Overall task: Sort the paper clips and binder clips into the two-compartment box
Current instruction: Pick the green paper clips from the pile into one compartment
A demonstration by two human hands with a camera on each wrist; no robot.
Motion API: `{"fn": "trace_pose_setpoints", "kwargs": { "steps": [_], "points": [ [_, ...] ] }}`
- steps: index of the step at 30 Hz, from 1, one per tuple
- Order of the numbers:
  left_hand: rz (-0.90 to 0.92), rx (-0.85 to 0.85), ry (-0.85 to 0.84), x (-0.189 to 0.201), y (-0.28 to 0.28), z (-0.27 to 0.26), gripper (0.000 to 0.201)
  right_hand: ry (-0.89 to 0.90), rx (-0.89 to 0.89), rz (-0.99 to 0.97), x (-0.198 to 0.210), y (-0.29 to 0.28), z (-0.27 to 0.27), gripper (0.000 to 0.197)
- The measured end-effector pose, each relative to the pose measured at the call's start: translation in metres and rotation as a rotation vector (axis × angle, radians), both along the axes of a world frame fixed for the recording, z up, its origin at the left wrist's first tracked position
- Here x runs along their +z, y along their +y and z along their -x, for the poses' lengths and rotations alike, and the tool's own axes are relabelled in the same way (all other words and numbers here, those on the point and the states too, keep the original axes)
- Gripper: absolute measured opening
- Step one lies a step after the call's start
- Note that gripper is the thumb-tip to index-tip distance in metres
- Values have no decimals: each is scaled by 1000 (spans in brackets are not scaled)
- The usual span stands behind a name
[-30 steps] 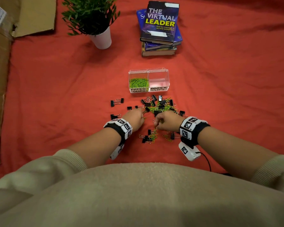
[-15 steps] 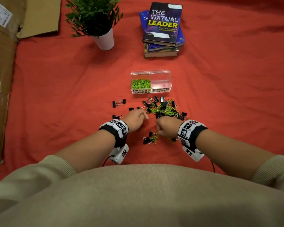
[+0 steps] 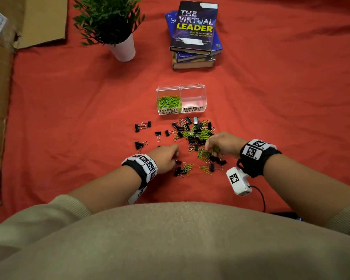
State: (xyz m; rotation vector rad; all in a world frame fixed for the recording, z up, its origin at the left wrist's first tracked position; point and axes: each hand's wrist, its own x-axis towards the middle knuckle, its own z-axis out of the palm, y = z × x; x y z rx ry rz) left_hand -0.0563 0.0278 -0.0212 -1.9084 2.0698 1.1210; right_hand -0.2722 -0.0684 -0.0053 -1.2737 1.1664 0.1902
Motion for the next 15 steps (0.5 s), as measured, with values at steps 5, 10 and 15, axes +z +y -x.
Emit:
{"fn": "trace_pose_setpoints", "kwargs": {
  "steps": [5, 10, 15],
  "points": [
    [16, 39, 15, 8, -1, -6, 19, 108, 262, 208, 1, 14, 0, 22],
    [145, -53, 14, 11, 5, 16, 17, 218, 675, 513, 0, 29, -8, 21],
    [199, -223, -57, 2, 11, 33, 31, 336, 928, 678, -5, 35, -15, 31]
  ]
}}
